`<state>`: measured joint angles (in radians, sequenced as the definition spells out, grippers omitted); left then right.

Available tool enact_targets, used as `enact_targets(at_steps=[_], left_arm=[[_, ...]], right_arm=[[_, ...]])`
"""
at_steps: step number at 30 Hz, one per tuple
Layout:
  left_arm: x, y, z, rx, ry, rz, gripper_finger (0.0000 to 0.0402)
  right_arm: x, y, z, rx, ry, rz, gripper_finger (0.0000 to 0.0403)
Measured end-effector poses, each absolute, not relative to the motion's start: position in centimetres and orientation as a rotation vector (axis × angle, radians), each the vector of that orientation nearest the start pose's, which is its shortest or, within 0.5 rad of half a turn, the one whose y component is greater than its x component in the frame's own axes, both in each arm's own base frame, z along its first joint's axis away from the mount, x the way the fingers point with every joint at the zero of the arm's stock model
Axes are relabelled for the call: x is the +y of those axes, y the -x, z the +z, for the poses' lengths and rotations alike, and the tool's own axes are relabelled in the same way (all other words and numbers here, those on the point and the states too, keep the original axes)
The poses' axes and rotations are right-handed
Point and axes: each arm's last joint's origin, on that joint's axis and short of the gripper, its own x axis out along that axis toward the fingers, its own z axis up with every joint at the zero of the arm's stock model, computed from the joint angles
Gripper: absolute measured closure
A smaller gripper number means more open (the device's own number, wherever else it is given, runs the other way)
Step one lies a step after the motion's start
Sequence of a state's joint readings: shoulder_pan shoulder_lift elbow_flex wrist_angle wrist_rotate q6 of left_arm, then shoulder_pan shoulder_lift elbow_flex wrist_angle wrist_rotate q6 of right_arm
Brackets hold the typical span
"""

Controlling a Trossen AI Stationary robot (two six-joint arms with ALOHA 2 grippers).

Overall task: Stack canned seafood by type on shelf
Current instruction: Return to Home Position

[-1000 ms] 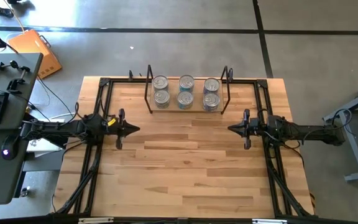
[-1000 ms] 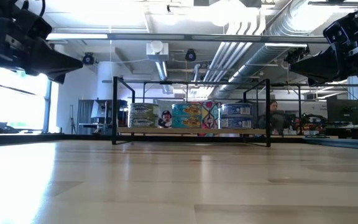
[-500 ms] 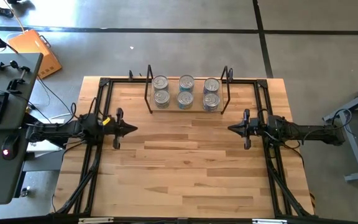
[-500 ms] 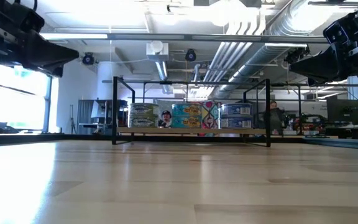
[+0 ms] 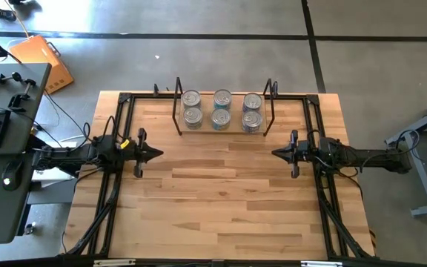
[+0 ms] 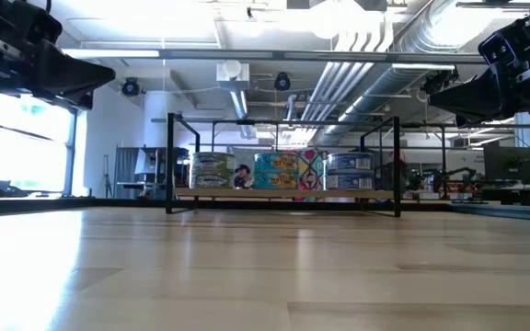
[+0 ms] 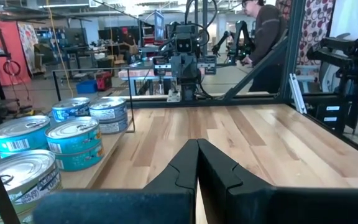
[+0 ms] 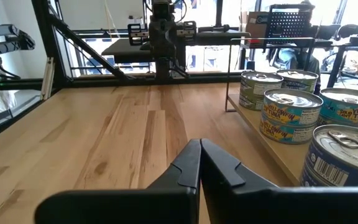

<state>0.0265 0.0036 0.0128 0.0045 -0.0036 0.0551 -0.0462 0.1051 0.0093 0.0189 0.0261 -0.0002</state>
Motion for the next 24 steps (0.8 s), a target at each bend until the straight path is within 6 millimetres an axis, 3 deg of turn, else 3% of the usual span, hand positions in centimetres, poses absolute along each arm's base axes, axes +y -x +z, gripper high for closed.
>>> enact_targets(at_steps=[17, 24], left_arm=[[0.26, -9.72, 16.79, -0.012, -0.03, 0.029, 0.0401], [0.26, -9.73, 16.77, -0.01, -0.032, 0.029, 0.0401]], right_arm=[[-0.5, -10.32, 16.03, 0.074, 0.0, -0.067, 0.0402], [-0.21, -9.71, 16.9, -0.034, 0.0, -0.04, 0.0402]])
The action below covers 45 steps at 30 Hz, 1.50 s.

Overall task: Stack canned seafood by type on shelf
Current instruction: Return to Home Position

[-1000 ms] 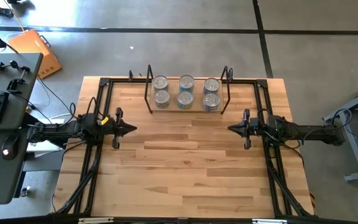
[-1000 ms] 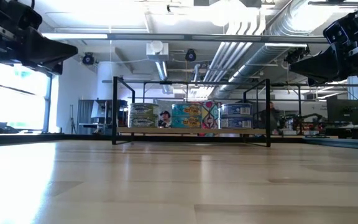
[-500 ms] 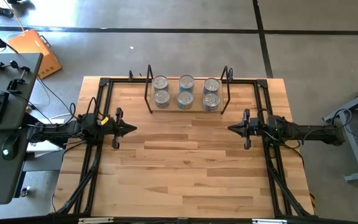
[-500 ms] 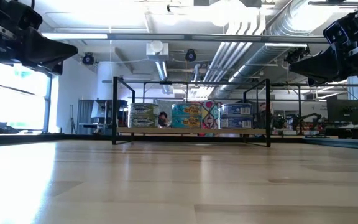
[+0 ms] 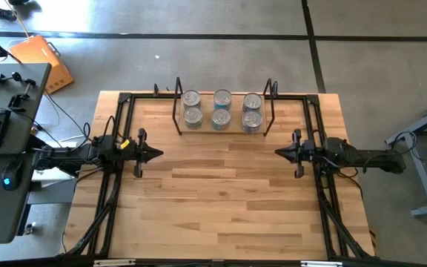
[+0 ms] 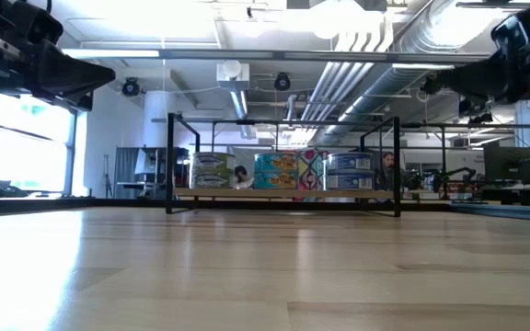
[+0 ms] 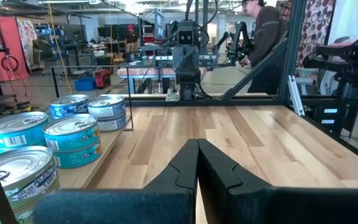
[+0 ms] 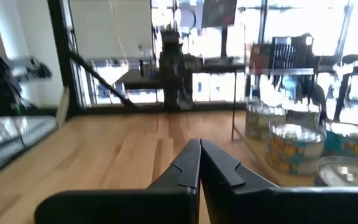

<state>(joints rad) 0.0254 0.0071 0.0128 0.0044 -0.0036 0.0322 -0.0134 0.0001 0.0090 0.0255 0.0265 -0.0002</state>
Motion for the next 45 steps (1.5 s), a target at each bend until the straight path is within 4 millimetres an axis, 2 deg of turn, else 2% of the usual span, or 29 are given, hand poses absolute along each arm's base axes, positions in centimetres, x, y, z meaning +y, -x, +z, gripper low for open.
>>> enact_targets(at_steps=[45], left_arm=[[0.28, -9.71, 16.81, -0.013, -0.056, 0.037, 0.0401]], right_arm=[[-0.18, -9.75, 16.79, -0.022, 0.0, -0.036, 0.0402]])
